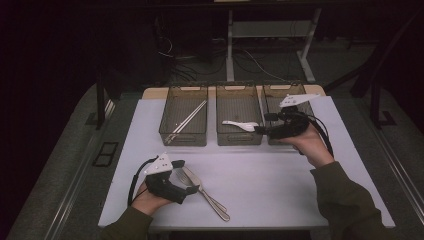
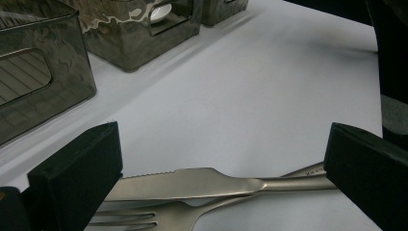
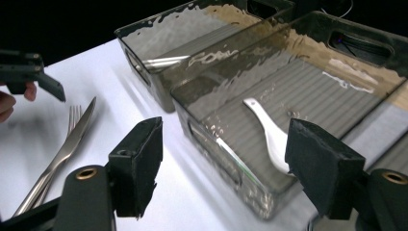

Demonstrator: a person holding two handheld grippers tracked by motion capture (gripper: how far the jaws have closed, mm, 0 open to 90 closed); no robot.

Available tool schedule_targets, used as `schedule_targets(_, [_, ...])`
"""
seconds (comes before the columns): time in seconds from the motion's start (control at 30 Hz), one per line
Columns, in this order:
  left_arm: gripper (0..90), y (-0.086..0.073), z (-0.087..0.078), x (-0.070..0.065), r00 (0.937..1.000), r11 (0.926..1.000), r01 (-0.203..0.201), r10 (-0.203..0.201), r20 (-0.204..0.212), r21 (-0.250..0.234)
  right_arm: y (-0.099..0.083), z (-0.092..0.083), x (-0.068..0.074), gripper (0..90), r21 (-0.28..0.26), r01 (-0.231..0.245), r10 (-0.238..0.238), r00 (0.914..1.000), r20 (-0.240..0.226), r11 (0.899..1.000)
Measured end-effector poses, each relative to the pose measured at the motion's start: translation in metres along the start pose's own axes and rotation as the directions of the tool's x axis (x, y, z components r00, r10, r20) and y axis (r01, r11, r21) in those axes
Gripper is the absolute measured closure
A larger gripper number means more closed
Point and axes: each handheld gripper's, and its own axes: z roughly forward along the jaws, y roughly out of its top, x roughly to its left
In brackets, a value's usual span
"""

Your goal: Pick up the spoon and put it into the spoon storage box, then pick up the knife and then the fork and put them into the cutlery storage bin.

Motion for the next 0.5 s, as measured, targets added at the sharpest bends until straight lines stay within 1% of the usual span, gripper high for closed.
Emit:
schedule_targets(0.13, [0.0, 0.0, -0.001, -0.001, 1.0, 1.0, -0.002, 0.002, -0.005, 0.003, -0.017, -0.009, 0.002, 28.2, -0.011, -0.012, 0.012, 0.9998, -0.014, 1.0])
schedule_targets(0.23, [0.0, 0.0, -0.002, -0.001, 1.0, 1.0, -0.004, 0.004, -0.009, 0.004, -0.029, -0.014, 0.003, 27.2, -0.021, -0.017, 0.017, 0.9998, -0.005, 1.0])
schedule_targets(0.3, [0.0, 0.0, -0.002, -0.001, 0.9999, 1.0, -0.001, 0.001, -0.012, 0.002, -0.037, -0.018, 0.004, 25.1, -0.02, -0.018, 0.018, 0.9997, 0.018, 1.0])
schedule_targets(0.37, [0.0, -0.001, -0.003, -0.001, 0.9999, 1.0, 0.001, -0.001, -0.012, 0.001, -0.046, -0.021, 0.006, 23.7, -0.011, -0.006, 0.007, 0.9984, 0.055, 1.0])
schedule_targets(0.43, [0.0, -0.001, -0.003, -0.001, 0.9999, 1.0, 0.003, -0.003, -0.013, -0.002, -0.056, -0.025, 0.007, 23.1, -0.004, -0.013, 0.013, 0.9978, 0.064, 1.0])
schedule_targets(0.5, [0.0, -0.002, -0.004, -0.001, 0.9998, 1.0, 0.003, -0.003, -0.017, 0.002, -0.062, -0.027, 0.007, 21.9, -0.011, -0.022, 0.022, 0.9974, 0.069, 1.0])
